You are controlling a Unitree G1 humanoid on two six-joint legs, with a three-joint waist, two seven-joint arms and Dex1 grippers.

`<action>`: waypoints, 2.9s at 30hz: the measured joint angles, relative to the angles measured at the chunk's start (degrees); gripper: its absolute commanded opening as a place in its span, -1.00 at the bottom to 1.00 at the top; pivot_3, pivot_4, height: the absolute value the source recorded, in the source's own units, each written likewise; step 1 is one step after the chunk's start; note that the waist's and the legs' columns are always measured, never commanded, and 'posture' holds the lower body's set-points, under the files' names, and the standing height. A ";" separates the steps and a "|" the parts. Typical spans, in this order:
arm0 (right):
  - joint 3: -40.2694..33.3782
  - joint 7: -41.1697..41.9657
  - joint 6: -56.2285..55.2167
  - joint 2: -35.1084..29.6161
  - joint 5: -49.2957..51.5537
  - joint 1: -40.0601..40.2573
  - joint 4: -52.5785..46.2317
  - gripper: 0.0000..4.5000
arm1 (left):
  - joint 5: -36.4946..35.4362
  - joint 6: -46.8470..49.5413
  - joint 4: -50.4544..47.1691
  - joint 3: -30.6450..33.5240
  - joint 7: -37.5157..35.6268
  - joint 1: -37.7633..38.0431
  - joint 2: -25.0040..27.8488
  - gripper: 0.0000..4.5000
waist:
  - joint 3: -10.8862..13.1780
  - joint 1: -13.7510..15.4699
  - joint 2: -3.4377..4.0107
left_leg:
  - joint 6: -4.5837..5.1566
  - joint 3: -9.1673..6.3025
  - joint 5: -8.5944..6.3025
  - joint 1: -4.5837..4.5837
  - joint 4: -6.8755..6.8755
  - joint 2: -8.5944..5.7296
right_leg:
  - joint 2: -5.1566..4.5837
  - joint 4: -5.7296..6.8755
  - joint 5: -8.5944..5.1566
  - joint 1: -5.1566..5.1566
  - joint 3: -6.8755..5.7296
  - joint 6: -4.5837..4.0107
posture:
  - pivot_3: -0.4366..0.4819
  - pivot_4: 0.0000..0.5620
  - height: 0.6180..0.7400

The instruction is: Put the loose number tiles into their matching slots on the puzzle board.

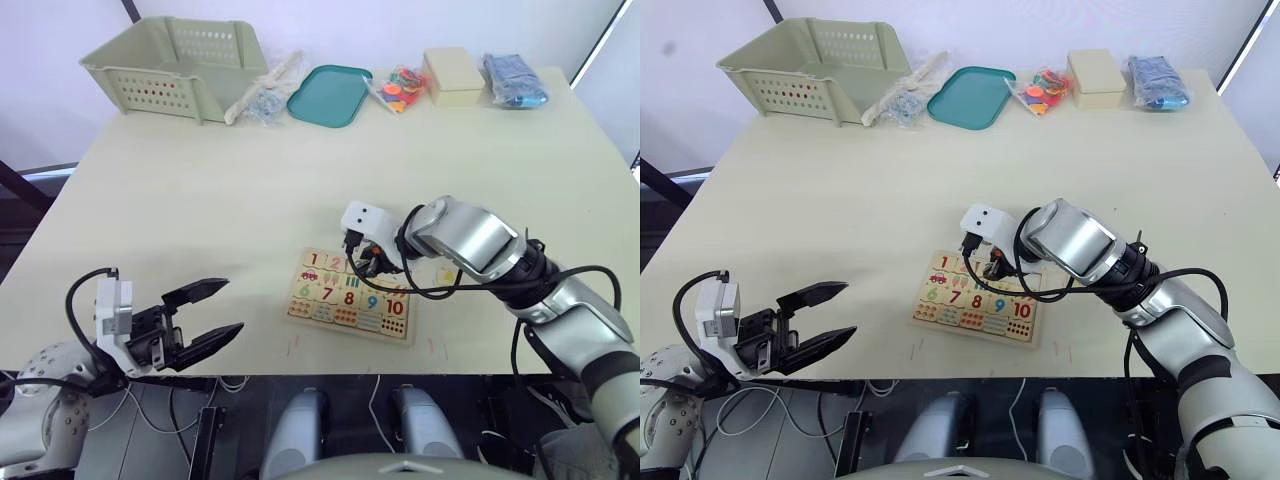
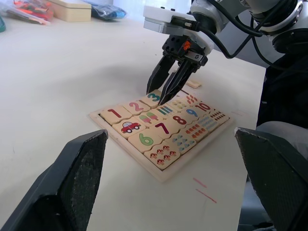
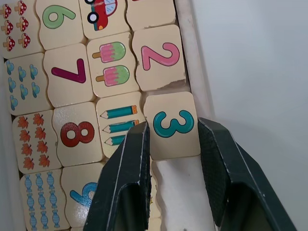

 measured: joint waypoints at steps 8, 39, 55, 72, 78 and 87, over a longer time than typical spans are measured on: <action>0.02 0.08 -0.25 0.11 -0.37 0.00 0.21 -0.61 | 0.07 0.00 0.00 -0.03 0.00 -0.38 -0.02 1.00 | 0.00 0.00 0.00 | 0.00 0.00 0.00 0.00 0.00 0.00 | 0.00 0.00 0.00 0.00 0.00 0.00 | -0.05 -0.47 1.00; 0.03 1.21 -0.45 0.97 -1.06 -0.04 0.53 0.69 | 0.14 -0.22 0.00 -0.03 0.10 0.14 -0.95 1.00 | 0.00 -0.01 0.00 | 0.00 -0.01 0.00 0.01 0.00 0.01 | 0.00 0.01 0.00 0.00 0.00 -0.01 | -0.05 -0.47 1.00; -10.80 3.87 -10.23 -2.97 1.57 5.70 -5.25 0.98 | 0.16 -0.57 0.02 -0.03 0.10 0.16 -1.06 1.00 | -0.02 0.11 -0.03 | 0.00 -0.05 0.00 0.01 0.01 0.01 | 0.00 -0.06 0.00 0.08 -0.07 0.00 | -0.05 -0.47 1.00; -20.09 7.98 -35.02 -2.51 1.77 24.41 -5.25 -0.97 | 0.30 -0.66 0.79 -0.29 0.16 -2.18 -1.09 1.00 | -0.01 0.17 -0.03 | 0.00 -0.03 0.00 0.04 0.02 0.01 | 0.02 -0.06 0.00 0.13 -0.05 0.01 | -0.05 -0.47 1.00; -18.11 8.05 -37.19 -1.60 -0.76 24.98 -2.53 -0.97 | 0.40 -0.62 0.80 -0.41 0.18 -2.46 -1.09 1.00 | -0.01 0.18 -0.03 | 0.00 -0.04 0.00 0.04 0.02 0.01 | 0.03 -0.06 0.00 0.13 -0.05 0.01 | -0.05 -0.47 1.00; -16.96 8.89 -39.64 -0.41 -2.99 25.57 0.78 -0.97 | 0.45 -0.58 0.80 -0.43 0.19 -2.65 -1.09 1.00 | -0.01 0.18 -0.03 | 0.00 -0.03 0.00 0.04 0.02 0.00 | 0.02 -0.06 0.00 0.13 -0.05 0.01 | -0.05 -0.47 1.00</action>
